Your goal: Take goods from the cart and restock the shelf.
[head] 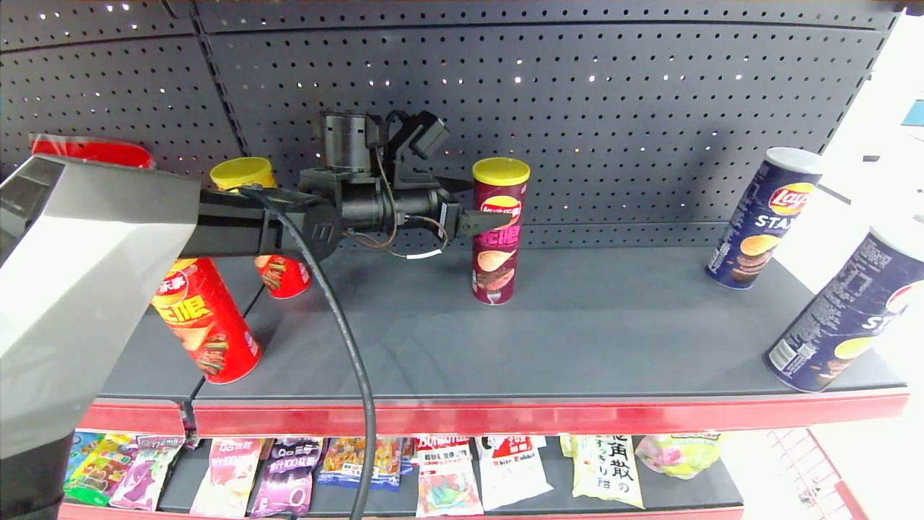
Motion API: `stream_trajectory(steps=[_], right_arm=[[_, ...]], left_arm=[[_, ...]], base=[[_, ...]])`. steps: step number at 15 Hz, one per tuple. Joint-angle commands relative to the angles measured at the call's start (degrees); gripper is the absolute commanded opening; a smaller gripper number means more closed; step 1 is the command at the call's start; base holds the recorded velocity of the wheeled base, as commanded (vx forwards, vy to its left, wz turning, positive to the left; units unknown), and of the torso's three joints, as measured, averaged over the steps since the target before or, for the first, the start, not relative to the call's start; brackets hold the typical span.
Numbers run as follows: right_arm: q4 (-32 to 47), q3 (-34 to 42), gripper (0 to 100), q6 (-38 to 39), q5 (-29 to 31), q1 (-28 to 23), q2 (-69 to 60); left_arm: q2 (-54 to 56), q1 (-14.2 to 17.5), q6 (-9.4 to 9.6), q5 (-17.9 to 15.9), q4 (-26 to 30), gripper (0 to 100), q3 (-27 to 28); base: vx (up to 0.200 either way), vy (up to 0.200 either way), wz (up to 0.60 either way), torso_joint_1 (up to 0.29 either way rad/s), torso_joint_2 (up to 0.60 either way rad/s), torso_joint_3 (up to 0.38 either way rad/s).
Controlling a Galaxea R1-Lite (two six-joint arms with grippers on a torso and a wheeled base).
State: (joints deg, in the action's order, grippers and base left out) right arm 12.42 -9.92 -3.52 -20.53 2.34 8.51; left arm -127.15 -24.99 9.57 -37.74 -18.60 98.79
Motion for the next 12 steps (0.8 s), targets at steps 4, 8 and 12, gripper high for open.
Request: stream_trajectory(steps=[4,8,12], right_arm=[[-0.12,0.43,0,0.27,-0.04,0.03,0.02],[-0.12,0.43,0,0.36,0.05,0.03,0.02],[-0.12,0.43,0,0.36,0.05,0.03,-0.07]], left_arm=[[-1.61,-0.15,0.01,-0.14,0.94,100,1.75],[-2.84,-1.73,0.01,-0.14,1.02,100,2.72],[-5.30,-2.08,-0.08,0.21,3.84,100,8.79]], base=[[0.000,0.000,0.00,0.000,0.00,0.000],[0.000,0.000,0.00,0.000,0.00,0.000],[0.000,0.000,0.00,0.000,0.00,0.000]])
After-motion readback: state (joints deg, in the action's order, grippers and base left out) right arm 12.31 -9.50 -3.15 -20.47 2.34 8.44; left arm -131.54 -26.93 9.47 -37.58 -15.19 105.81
